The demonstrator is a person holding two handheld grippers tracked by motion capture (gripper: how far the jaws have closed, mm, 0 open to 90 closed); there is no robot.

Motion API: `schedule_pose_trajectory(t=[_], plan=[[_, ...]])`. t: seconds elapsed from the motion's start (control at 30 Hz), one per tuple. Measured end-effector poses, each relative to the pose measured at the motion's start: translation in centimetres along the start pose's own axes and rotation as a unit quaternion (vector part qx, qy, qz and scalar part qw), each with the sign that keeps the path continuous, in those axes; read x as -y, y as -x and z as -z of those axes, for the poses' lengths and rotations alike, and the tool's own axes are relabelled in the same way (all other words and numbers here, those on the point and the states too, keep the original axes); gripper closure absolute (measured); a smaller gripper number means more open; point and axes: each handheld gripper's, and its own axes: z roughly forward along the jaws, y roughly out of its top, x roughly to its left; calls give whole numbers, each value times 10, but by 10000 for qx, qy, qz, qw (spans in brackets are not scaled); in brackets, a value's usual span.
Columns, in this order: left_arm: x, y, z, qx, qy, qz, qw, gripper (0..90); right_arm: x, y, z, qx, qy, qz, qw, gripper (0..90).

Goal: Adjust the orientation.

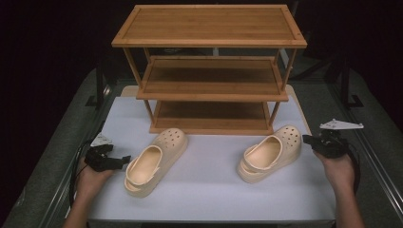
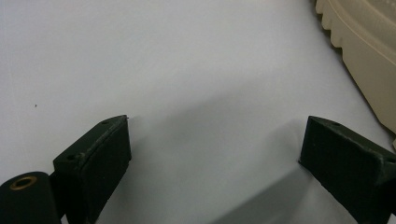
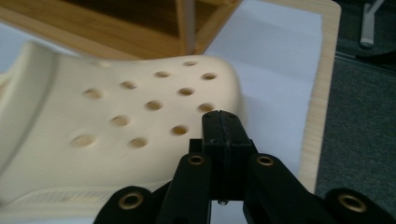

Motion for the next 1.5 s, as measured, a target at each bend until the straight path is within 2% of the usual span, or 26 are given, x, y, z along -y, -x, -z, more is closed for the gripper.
schedule_pose_trajectory(t=[0.03,0.17,0.43,0.77,0.97,1.1,1.17,1.3,1.33,1.4,1.5], plan=[[0,0,0,0,5,4,10000,78,-4,7,-7,25,-43,-46,10000,898],[0,0,0,1,4,5,10000,78,-12,20,-21,-54,-150,-79,9998,899],[0,0,0,3,0,5,10000,78,-19,31,-47,-237,-301,-133,9992,899],[0,0,0,7,1,4,10000,78,-14,35,-52,-360,-425,-251,9981,899],[0,0,0,2,2,2,10000,78,-14,30,-51,-473,-474,-198,9976,899],[0,0,0,3,1,3,10000,78,-14,21,-51,-569,-518,-104,9970,899],[0,0,0,3,2,3,10000,78,-15,12,-52,-634,-538,17,9965,899],[0,0,0,3,2,2,10000,78,-16,3,-53,-821,-511,67,9953,900],[0,0,0,3,2,3,10000,78,-18,-5,-55,-905,-502,146,9945,899],[0,0,0,3,2,3,10000,78,-18,-9,-56,-939,-499,189,9941,899],[0,0,0,1,-1,-1,10000,78,-21,-24,-60,-1082,-480,328,9924,899]])
